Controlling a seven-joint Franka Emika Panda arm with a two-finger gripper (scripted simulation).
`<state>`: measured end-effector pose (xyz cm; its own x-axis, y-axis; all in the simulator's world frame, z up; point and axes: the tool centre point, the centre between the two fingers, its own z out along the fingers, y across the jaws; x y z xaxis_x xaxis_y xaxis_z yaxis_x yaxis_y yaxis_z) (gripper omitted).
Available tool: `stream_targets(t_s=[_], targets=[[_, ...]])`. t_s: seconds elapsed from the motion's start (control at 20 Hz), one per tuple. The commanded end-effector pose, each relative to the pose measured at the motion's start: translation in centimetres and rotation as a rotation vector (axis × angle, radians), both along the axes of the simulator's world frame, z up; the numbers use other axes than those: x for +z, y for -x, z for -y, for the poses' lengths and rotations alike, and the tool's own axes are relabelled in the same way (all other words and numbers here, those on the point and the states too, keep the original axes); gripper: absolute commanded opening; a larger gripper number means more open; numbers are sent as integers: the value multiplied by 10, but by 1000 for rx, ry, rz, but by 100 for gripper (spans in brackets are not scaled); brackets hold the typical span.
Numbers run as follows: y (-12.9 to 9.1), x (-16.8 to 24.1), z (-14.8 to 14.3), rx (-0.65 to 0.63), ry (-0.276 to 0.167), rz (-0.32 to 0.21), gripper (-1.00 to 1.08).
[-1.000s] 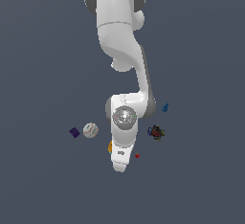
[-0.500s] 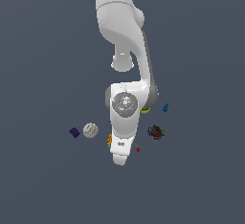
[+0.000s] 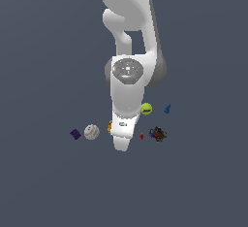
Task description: Pick up a designated object from a clutter of objects.
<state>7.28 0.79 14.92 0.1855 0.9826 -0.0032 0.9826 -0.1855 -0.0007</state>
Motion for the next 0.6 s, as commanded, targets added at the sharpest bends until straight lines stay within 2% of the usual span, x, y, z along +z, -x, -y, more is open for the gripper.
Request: stream_targets(t_s=[0.0, 0.55], targets=[[9, 25, 0, 0, 0, 1, -100], [48, 145, -3, 1, -2, 1, -100]])
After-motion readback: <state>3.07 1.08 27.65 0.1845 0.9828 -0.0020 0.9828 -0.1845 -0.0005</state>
